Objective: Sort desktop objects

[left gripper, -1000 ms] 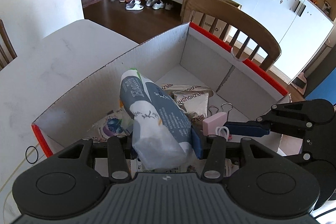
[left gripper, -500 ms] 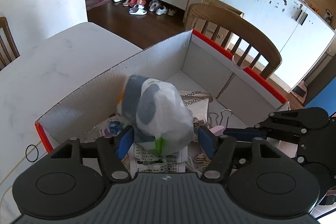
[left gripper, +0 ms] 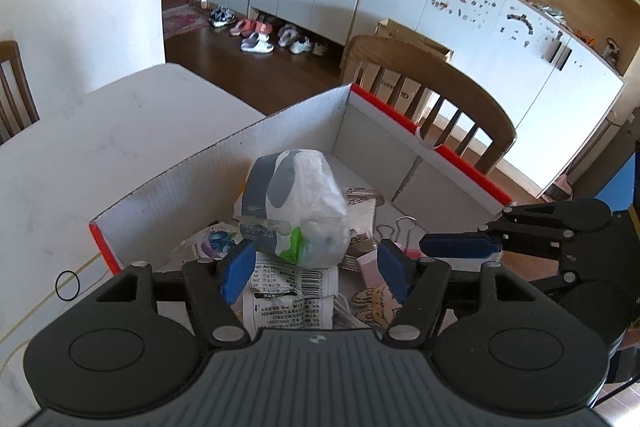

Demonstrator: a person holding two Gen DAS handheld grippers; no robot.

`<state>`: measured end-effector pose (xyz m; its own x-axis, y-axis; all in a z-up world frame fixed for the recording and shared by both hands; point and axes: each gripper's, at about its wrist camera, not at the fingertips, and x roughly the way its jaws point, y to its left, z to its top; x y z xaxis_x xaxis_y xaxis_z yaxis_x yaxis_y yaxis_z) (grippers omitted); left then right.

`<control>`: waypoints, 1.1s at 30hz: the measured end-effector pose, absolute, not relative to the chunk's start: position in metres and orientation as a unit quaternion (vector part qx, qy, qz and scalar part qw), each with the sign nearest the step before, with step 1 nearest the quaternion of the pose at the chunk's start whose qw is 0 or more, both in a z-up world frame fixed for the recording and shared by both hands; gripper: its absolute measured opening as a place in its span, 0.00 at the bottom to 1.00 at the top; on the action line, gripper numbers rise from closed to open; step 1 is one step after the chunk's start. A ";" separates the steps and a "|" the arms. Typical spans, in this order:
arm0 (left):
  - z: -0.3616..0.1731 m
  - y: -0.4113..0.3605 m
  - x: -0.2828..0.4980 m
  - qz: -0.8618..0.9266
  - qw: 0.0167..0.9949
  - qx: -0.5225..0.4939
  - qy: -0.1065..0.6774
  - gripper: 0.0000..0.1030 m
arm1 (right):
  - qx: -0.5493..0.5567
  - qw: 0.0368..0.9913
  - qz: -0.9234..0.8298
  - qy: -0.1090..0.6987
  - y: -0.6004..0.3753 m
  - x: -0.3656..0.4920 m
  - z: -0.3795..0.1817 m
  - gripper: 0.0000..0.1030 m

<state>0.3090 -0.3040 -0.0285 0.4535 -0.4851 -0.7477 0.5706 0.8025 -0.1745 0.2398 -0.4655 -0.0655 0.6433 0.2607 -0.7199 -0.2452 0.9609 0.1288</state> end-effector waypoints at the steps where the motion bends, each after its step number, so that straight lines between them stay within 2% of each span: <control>1: -0.026 -0.303 0.306 -0.309 0.854 0.051 0.415 0.65 | 0.011 0.907 0.140 0.396 -0.464 0.239 -0.063 0.35; 6: -0.012 -0.295 0.288 -0.293 0.877 0.049 0.379 0.65 | 0.023 0.912 0.143 0.385 -0.464 0.230 -0.051 0.37; 20: 0.007 -0.269 0.245 -0.285 0.892 0.045 0.349 0.65 | 0.044 0.925 0.125 0.356 -0.461 0.204 -0.027 0.48; 22: 0.007 -0.264 0.240 -0.284 0.892 0.046 0.349 0.71 | 0.047 0.926 0.122 0.354 -0.460 0.200 -0.026 0.50; 26: 0.004 -0.255 0.230 -0.285 0.891 0.043 0.352 0.72 | 0.053 0.928 0.115 0.350 -0.457 0.190 -0.025 0.56; 30: 0.002 -0.246 0.221 -0.283 0.892 0.037 0.351 0.81 | 0.059 0.931 0.110 0.344 -0.454 0.180 -0.022 0.60; 33: 0.002 -0.242 0.215 -0.286 0.892 0.039 0.348 0.83 | 0.065 0.933 0.105 0.339 -0.453 0.173 -0.019 0.63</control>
